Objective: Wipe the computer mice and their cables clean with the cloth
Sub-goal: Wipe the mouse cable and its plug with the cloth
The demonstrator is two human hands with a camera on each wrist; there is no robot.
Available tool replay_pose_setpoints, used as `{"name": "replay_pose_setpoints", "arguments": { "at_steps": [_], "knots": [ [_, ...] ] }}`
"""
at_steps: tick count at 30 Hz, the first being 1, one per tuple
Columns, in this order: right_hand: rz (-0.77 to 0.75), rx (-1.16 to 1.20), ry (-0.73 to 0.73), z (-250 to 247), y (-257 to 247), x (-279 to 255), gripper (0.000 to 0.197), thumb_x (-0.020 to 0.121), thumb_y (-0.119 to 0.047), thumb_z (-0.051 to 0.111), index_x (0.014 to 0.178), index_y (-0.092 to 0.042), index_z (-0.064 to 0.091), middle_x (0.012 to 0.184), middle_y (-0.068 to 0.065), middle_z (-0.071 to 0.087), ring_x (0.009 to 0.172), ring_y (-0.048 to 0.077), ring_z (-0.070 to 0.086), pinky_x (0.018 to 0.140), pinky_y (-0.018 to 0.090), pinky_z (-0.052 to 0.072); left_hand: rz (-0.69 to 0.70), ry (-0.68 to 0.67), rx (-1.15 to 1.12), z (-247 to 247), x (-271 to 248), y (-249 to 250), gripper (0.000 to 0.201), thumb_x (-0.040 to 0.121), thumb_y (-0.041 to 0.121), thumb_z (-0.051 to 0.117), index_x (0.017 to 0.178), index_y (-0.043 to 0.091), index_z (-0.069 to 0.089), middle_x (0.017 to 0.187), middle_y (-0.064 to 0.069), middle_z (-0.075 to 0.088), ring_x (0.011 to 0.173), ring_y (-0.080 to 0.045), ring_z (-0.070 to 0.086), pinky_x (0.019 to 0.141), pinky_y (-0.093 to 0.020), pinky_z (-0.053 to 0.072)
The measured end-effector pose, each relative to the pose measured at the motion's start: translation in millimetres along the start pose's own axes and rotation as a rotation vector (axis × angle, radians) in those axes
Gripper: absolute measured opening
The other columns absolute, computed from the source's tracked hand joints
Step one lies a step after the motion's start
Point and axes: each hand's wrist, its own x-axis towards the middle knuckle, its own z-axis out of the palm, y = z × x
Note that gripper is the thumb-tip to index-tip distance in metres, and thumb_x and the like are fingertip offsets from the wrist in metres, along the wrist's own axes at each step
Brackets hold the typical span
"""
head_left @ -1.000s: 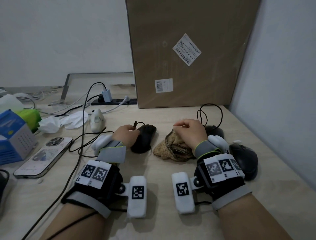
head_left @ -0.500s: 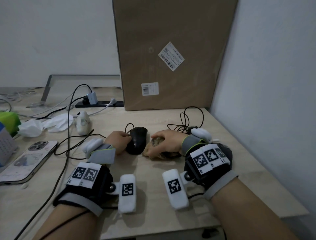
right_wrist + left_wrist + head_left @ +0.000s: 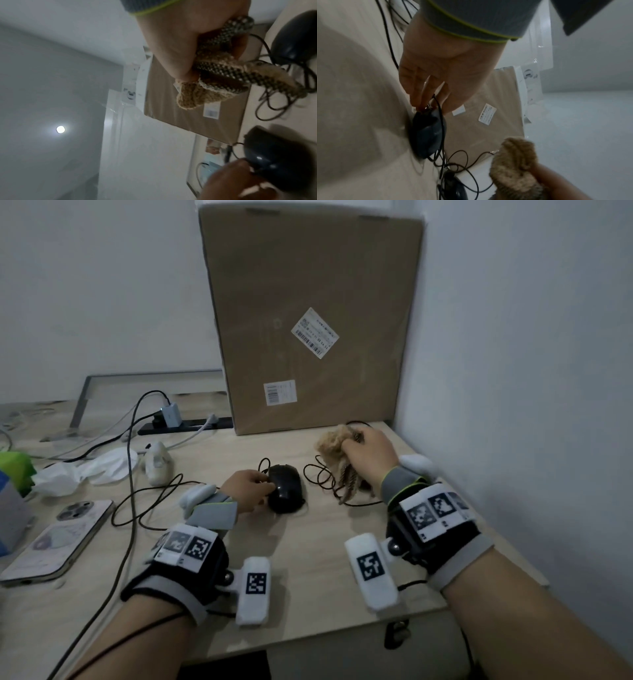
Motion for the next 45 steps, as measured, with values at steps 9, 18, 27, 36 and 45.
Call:
{"name": "replay_pose_setpoints", "arguments": {
  "at_steps": [9,18,27,36,45],
  "knots": [
    [0.360,0.197,0.166,-99.8,66.0,8.6,0.043,0.086,-0.033,0.048,0.115,-0.003,0.060,0.112,0.018,0.065,0.104,0.036,0.061,0.097,0.048,0.048,-0.019,0.141,0.490,4.5,-3.7,36.3,0.021,0.091,0.031,0.055,0.095,0.011,0.061,0.098,-0.011,0.059,0.079,-0.022,0.053,0.075,-0.028,0.045],
    [0.494,0.057,-0.078,-98.8,116.4,7.1,0.048,0.083,-0.028,0.054,0.122,0.001,0.053,0.115,0.022,0.063,0.103,0.039,0.061,0.095,0.047,0.050,0.561,-0.214,0.606,84.1,-19.5,129.9,0.039,0.090,0.008,0.053,0.127,0.017,0.059,0.138,-0.002,0.051,0.125,-0.021,0.047,0.099,-0.025,0.034],
    [0.386,-0.232,-0.227,-89.1,93.7,-9.8,0.045,0.085,-0.026,0.067,0.121,-0.004,0.050,0.116,0.012,0.056,0.111,0.029,0.054,0.080,0.030,0.045,0.534,-0.377,1.138,120.4,17.5,143.1,0.052,0.094,0.007,0.051,0.144,0.012,0.038,0.150,-0.007,0.036,0.136,-0.024,0.037,0.107,-0.027,0.030],
    [0.345,-0.377,-0.259,-68.0,98.3,20.7,0.041,0.087,-0.025,0.063,0.121,-0.003,0.054,0.124,0.014,0.059,0.113,0.031,0.057,0.088,0.030,0.045,0.474,-0.281,1.005,113.6,47.2,126.2,0.054,0.090,0.012,0.059,0.141,0.018,0.043,0.145,-0.008,0.043,0.132,-0.025,0.042,0.107,-0.034,0.034],
    [0.322,-0.291,-0.228,-59.3,108.0,50.5,0.048,0.083,-0.019,0.067,0.126,-0.004,0.052,0.129,0.017,0.055,0.119,0.032,0.053,0.079,0.028,0.036,0.340,-0.185,1.007,91.5,53.8,101.0,0.048,0.092,0.016,0.055,0.139,0.017,0.046,0.143,-0.009,0.045,0.130,-0.027,0.044,0.105,-0.035,0.035]
  ]
}}
